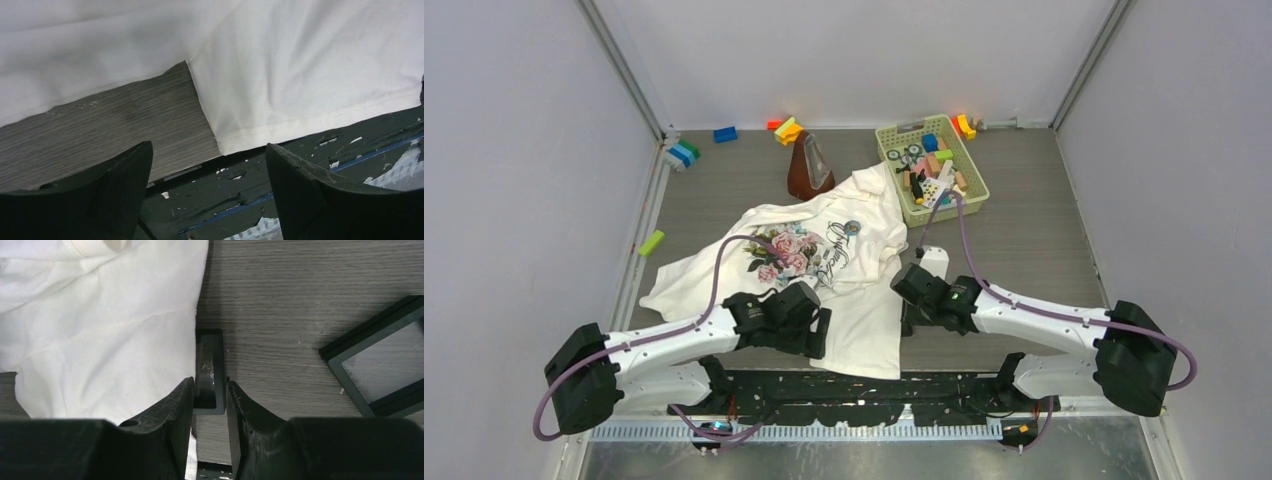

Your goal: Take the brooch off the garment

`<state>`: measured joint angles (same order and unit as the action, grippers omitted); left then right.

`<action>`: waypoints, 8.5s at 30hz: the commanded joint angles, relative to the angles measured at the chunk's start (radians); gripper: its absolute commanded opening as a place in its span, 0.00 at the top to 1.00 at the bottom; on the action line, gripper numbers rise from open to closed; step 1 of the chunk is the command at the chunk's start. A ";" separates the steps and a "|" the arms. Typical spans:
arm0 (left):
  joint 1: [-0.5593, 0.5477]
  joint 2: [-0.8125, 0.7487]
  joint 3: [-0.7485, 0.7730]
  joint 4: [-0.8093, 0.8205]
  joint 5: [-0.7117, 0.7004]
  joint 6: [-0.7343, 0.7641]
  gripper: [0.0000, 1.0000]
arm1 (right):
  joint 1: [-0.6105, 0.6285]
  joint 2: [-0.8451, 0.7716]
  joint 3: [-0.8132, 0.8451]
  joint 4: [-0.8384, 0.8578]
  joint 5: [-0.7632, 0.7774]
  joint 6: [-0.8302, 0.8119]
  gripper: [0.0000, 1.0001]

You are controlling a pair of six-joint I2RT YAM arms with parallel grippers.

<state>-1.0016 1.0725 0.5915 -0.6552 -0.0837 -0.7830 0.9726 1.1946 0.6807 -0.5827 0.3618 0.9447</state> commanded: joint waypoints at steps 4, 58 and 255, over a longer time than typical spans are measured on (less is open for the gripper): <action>-0.015 0.034 -0.037 0.116 0.032 -0.073 0.22 | -0.010 0.084 -0.005 0.083 -0.010 -0.005 0.67; -0.003 -0.059 0.217 -0.183 0.228 0.112 0.30 | -0.137 0.148 0.133 0.139 -0.053 -0.069 0.48; 0.454 0.736 0.564 0.480 0.382 0.279 0.73 | -0.392 0.245 0.417 0.073 -0.431 -0.328 0.98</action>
<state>-0.5476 1.7821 1.1095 -0.1833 0.2535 -0.4915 0.5743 1.4593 1.0832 -0.5457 -0.0658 0.6044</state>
